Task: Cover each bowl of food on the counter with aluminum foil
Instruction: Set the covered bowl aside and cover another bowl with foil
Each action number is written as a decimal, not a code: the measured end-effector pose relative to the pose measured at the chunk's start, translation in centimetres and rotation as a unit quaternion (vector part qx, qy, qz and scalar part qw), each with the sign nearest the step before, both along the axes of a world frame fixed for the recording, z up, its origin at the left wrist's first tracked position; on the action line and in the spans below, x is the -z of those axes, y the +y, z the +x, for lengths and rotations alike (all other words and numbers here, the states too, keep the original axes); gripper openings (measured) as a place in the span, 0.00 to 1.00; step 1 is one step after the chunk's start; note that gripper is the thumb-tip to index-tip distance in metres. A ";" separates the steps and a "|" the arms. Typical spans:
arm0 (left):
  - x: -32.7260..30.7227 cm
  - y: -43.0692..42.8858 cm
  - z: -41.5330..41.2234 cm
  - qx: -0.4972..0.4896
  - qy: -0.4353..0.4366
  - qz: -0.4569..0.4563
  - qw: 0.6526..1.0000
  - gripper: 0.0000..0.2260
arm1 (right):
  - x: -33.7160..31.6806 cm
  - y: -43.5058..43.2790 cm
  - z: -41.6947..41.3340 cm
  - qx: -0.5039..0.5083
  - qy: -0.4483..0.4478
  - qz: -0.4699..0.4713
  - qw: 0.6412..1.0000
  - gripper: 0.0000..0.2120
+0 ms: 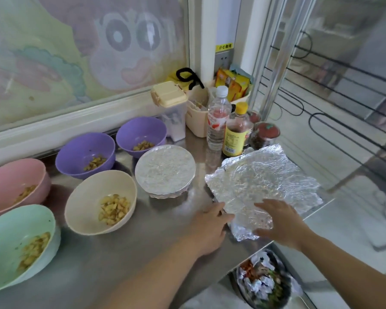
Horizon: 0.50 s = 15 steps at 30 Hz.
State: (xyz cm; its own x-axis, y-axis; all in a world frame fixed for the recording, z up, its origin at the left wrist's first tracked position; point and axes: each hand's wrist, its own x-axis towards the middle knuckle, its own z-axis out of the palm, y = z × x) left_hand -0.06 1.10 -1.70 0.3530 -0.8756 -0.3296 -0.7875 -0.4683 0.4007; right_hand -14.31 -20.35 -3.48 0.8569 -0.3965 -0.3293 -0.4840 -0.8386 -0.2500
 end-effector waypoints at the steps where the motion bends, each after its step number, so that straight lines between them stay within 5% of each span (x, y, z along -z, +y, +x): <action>1: 0.4 -0.1 -0.1 0.008 -0.010 0.004 1.000 0.23 | 0.1 -0.1 -0.2 -0.007 0.009 0.003 1.000 0.44; 5: 1.6 -0.2 -0.2 0.001 -0.028 -0.022 0.999 0.23 | 0.3 -0.2 -0.3 -0.030 0.001 0.007 1.000 0.43; 15: 1.3 -1.7 -0.2 -0.039 -0.018 -0.107 0.993 0.17 | 1.5 -0.5 -0.1 -0.044 -0.076 0.025 0.996 0.12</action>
State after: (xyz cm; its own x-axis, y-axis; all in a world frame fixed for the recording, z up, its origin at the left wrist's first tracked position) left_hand -0.21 -0.62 -3.02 0.4304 -0.8940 -0.1245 -0.7680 -0.4352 0.4698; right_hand -14.38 -20.88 -4.93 0.9296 -0.3029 -0.2100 -0.3614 -0.8609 -0.3580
